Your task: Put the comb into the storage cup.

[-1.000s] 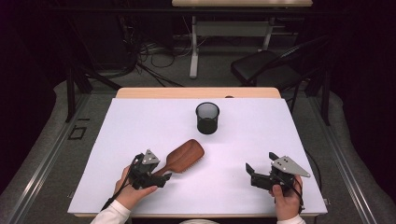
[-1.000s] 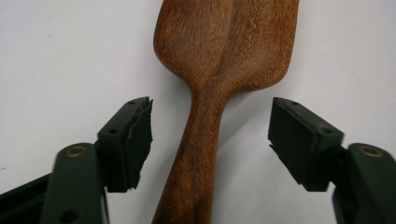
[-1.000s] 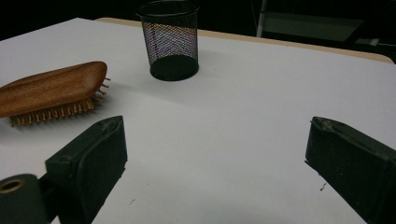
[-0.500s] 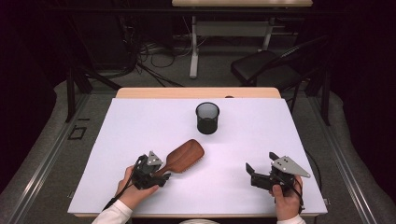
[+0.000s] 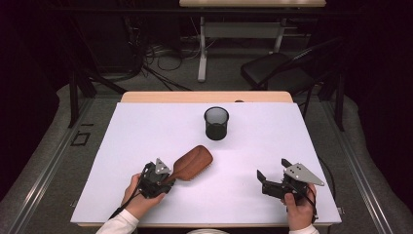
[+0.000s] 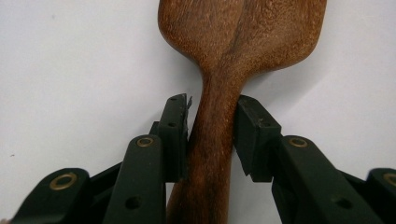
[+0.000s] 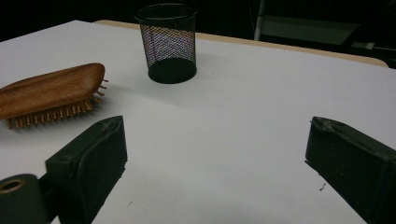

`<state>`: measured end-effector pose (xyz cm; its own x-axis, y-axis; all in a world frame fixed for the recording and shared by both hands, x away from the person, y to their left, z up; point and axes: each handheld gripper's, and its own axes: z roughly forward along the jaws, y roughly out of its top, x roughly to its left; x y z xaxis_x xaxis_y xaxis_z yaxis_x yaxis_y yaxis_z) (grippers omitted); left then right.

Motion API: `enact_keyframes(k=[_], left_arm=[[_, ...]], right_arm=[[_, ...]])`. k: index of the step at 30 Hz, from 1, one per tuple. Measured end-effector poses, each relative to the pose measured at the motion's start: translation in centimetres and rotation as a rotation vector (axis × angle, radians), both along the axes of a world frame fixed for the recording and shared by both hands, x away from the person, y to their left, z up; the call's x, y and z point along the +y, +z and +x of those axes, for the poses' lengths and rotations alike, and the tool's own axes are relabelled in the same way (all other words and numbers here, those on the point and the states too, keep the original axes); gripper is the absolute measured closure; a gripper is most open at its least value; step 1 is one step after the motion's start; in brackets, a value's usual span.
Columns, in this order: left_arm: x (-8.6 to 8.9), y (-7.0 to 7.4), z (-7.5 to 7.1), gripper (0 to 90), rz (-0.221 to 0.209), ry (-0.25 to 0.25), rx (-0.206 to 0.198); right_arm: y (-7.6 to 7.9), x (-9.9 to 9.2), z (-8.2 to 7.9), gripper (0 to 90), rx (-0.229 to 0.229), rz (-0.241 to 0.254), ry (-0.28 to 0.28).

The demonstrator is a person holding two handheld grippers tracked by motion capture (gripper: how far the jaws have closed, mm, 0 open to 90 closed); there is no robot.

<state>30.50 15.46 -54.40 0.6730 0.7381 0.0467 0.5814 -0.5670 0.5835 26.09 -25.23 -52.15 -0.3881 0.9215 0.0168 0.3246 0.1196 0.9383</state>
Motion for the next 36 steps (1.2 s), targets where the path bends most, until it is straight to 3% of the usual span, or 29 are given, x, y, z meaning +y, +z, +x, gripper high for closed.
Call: enact_keyframes(k=[9,36], left_arm=[[-0.26,-0.05,-0.18,69.3,0.024,-0.028,-0.008],[-0.21,0.04,-0.03,71.1,0.003,-0.03,0.027]], right_arm=[[0.02,-0.1,-0.01,5.0,-0.001,0.003,-0.005],[0.02,0.04,0.01,5.1,-0.006,-0.004,0.011]])
